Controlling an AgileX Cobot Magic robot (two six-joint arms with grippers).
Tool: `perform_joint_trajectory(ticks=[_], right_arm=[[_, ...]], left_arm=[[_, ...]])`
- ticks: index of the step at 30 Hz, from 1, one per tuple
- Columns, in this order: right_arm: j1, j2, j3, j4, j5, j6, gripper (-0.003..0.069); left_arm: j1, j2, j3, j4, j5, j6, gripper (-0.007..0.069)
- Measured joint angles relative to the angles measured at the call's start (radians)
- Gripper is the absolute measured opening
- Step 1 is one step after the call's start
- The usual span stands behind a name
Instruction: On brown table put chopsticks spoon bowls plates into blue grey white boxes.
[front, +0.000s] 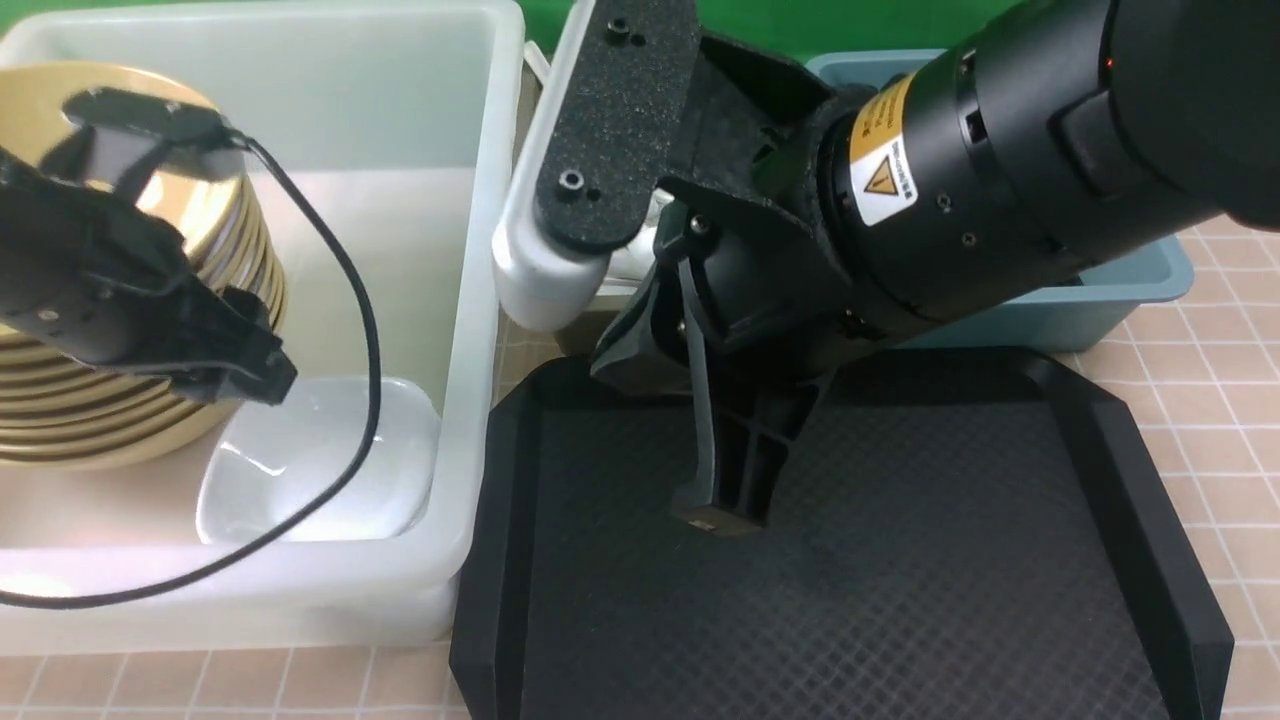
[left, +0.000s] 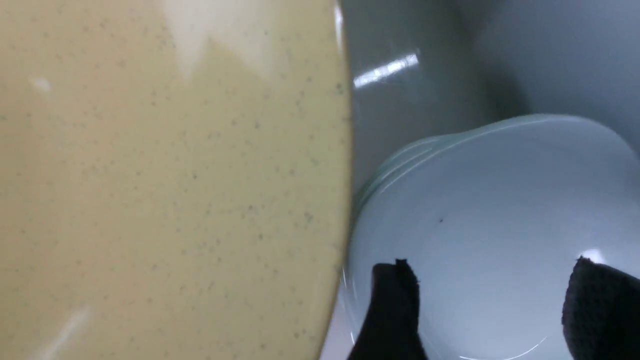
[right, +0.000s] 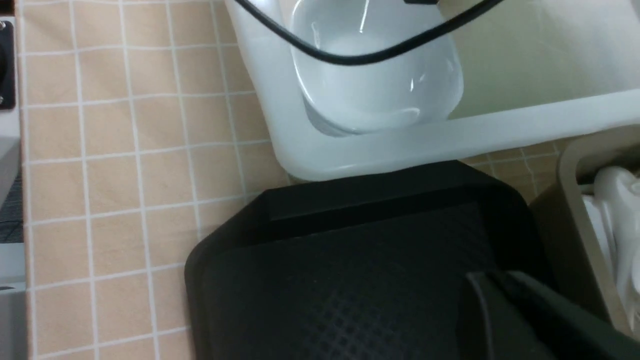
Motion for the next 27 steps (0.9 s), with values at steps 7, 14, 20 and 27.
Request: perform_joint_trajectory(ticks=[7,14,20,27], right_arm=[[0.0,-0.035,0.0,-0.145,0.009,0.148,0.0048],[0.0,-0.171,0.022,-0.28,0.098,0.34,0.0048],[0.0,-0.386,0.233,-0.292,-0.013,0.425,0.0052],[0.0,-0.67,0.559,-0.274,-0.344,0.43,0.0061]], left_arm=[[0.0,-0.131,-0.081,-0.022,0.12,-0.056,0.0394],[0.0,-0.374,0.004,0.08,0.152,-0.184,0.0132],[0.0,-0.679,0.31,0.139,-0.032,-0.212,0.0001],[0.0,-0.958,0.584,0.142,-0.217,-0.222,0.0001]])
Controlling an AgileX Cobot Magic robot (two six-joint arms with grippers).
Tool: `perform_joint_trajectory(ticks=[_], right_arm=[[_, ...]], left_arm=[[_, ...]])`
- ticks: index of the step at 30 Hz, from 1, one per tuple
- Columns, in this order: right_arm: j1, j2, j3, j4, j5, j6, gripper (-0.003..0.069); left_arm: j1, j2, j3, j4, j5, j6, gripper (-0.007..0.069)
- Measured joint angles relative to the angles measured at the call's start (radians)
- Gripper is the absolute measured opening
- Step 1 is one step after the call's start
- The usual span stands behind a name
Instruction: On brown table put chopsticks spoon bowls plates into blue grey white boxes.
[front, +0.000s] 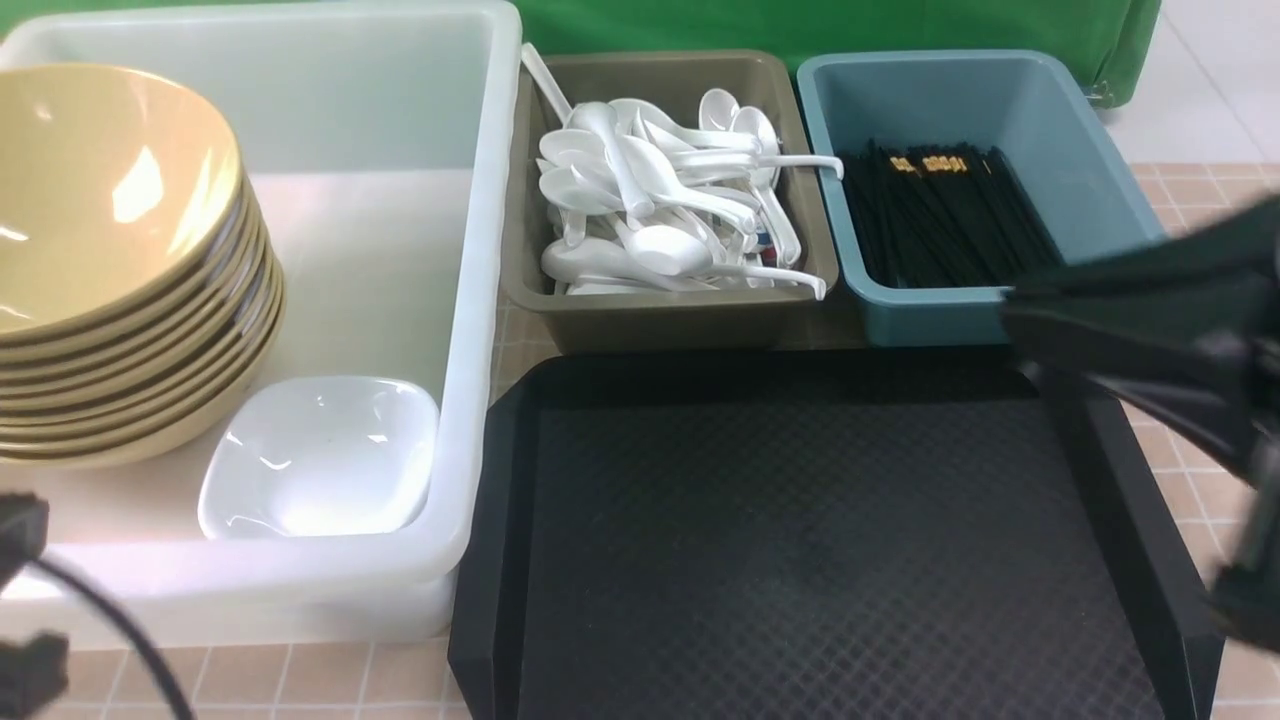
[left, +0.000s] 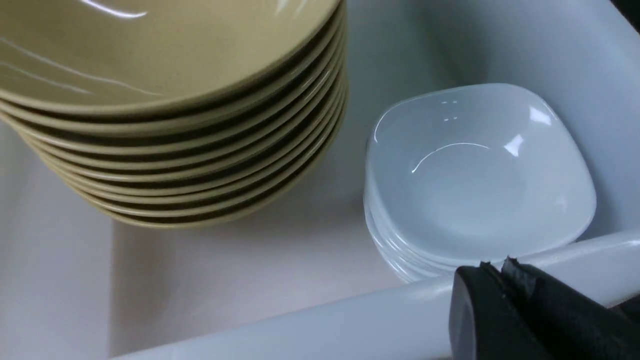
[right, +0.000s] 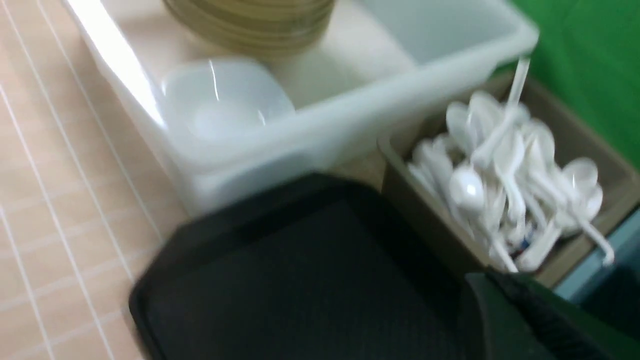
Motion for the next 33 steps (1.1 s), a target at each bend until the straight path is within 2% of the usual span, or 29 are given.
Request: perform_joint_trajectory(ticks=[4,7,31,33], right_arm=[[0.0,-0.11,0.134,0.003,-0.155,0.006,0.0066],[0.0,-0.143,0.179,0.003,-0.207,0.008,0.0069],[0.0,-0.155,0.216,0.004,-0.158,0.013,0.0087],[0.0,-0.185,0.249,0.003,-0.178,0.029,0.0071]], left_arm=[[0.0,-0.11,0.083,0.0,-0.058,0.0,0.0001],[0.0,-0.158,0.116,0.0,-0.065,0.0,0.0001],[0.0,-0.182,0.141,0.0,-0.02,0.0,0.0001],[0.0,-0.182,0.141,0.0,-0.018,0.0,0.0001]])
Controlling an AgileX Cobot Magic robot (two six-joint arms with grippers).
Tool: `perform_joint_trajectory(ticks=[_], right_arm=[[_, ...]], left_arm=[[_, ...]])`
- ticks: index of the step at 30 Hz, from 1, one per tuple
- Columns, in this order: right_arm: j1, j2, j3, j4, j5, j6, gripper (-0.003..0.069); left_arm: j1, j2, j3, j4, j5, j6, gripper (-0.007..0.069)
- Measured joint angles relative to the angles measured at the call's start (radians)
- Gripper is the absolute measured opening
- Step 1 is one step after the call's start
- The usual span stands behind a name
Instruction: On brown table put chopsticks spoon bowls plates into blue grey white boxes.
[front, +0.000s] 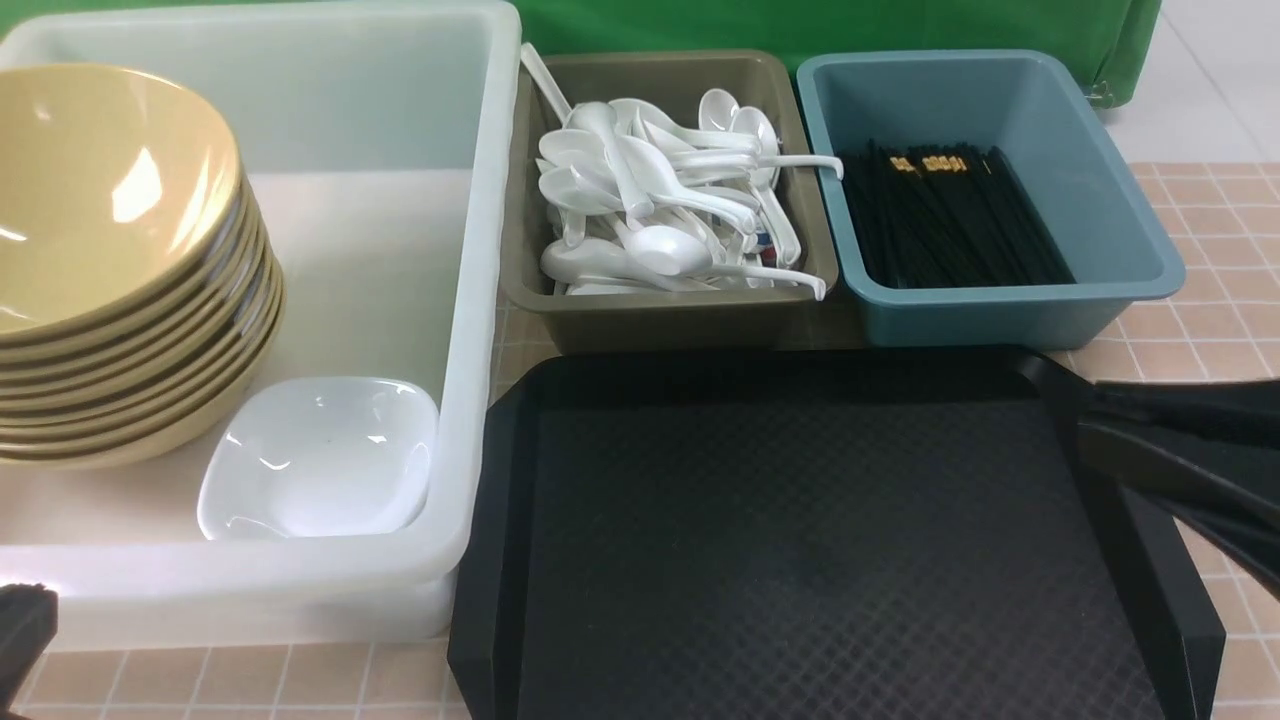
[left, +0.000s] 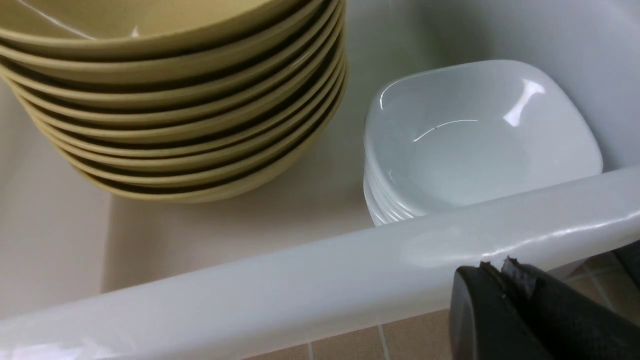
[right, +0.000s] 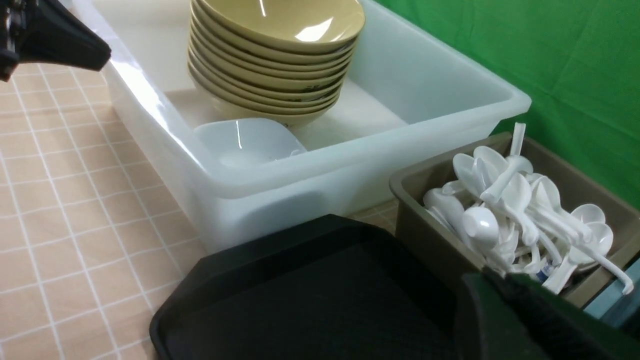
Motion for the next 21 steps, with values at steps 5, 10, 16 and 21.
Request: perform_joint_trajectory(ticks=[5,10,16,21], right_arm=[[-0.051,-0.121,0.109,-0.027,-0.096,0.075,0.0036],[-0.238,-0.306,0.284,-0.007,-0.223,0.1,0.0035],[-0.574,-0.516,0.486,0.019,-0.292,0.175,0.0035],[-0.831,-0.613,0.628,0.019,-0.288,0.245,0.0035]], left_arm=[[0.0,0.0,0.0,0.0,0.0,-0.001,0.0001],[0.0,0.0,0.0,0.0,0.0,-0.001,0.0001],[0.0,0.0,0.0,0.0,0.0,-0.001,0.0001],[0.0,0.0,0.0,0.0,0.0,-0.001,0.0001]])
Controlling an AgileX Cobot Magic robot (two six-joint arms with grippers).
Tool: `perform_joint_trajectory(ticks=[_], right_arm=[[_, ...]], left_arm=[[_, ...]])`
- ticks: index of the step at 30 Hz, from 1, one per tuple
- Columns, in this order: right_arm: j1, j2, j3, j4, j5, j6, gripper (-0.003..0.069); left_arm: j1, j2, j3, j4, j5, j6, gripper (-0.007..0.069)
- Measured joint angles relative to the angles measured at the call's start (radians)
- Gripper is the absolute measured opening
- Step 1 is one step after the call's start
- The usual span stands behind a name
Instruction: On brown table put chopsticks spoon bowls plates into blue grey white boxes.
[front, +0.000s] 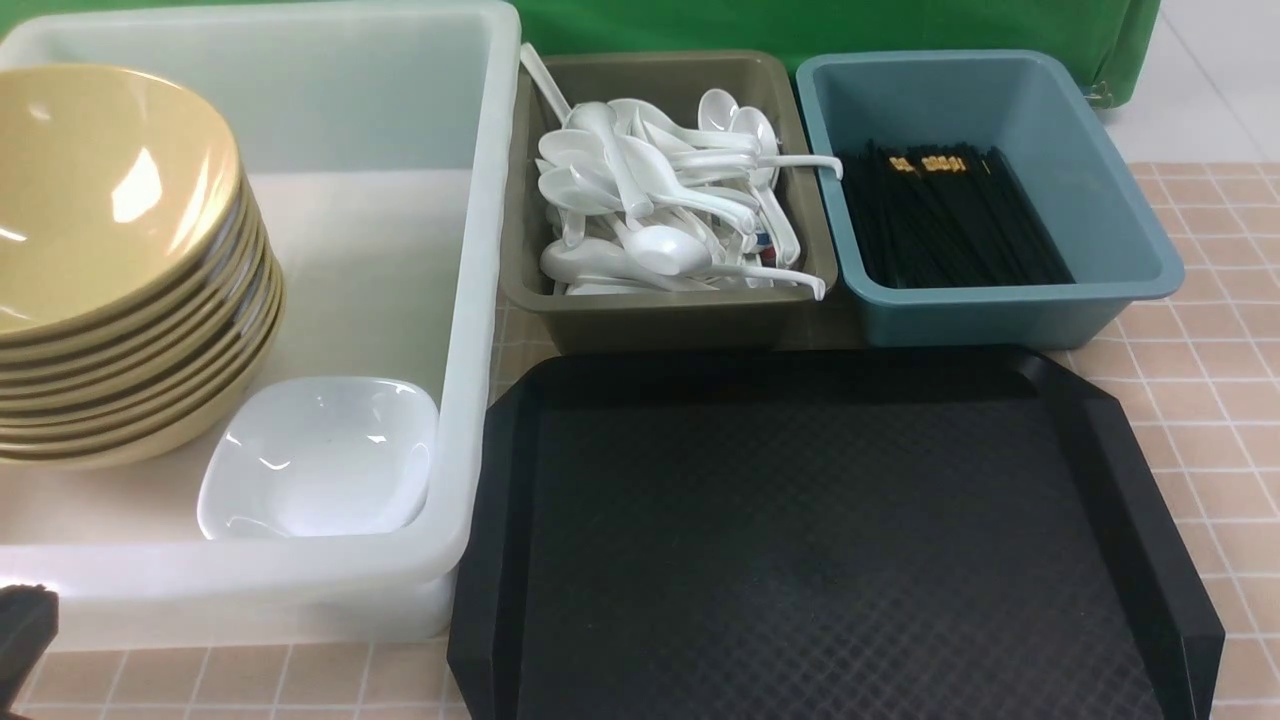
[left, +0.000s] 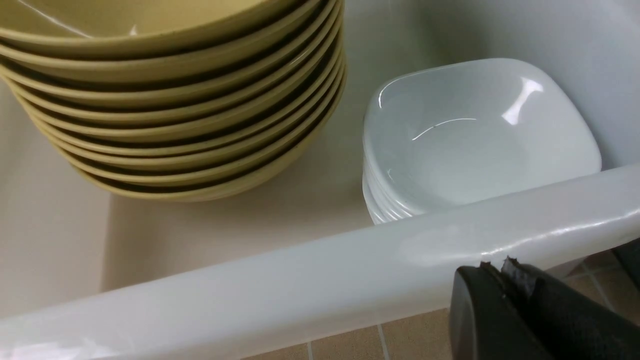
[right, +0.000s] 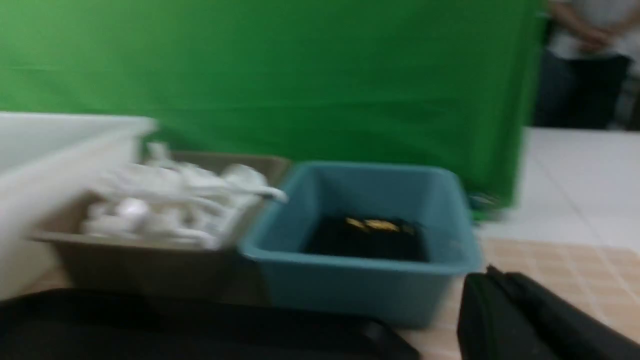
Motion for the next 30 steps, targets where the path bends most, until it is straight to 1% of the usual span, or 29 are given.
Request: perform_joint_trajectory(ticks=[2,4,6,9,13,19,24,30], right_arm=[[-0.082,-0.013,0.051,0.005,0.002,0.01,0.0035],[-0.108,-0.015,0.068,0.015,0.007,0.011,0.0035],[-0.138,-0.016,0.072,0.053,0.053,0.013,0.0035],[-0.139,-0.016,0.072,0.077,0.149,0.014,0.0035],[-0.139,-0.017,0.073,0.086,0.212,0.014,0.0035],[-0.133,-0.017,0.073,0.086,0.213,0.016,0.0035],[-0.088,-0.017,0.073,0.086,0.213,0.022,0.0035],[-0.078,-0.017,0.073,0.086,0.214,0.023,0.0035]], left_arm=[[0.0,0.0,0.0,0.0,0.0,0.0,0.0001],[0.0,0.0,0.0,0.0,0.0,0.0,0.0001],[0.0,0.0,0.0,0.0,0.0,0.0,0.0001],[0.0,0.0,0.0,0.0,0.0,0.0,0.0001],[0.0,0.0,0.0,0.0,0.0,0.0,0.0001],[0.0,0.0,0.0,0.0,0.0,0.0,0.0001],[0.0,0.0,0.0,0.0,0.0,0.0,0.0001],[0.0,0.0,0.0,0.0,0.0,0.0,0.0001]])
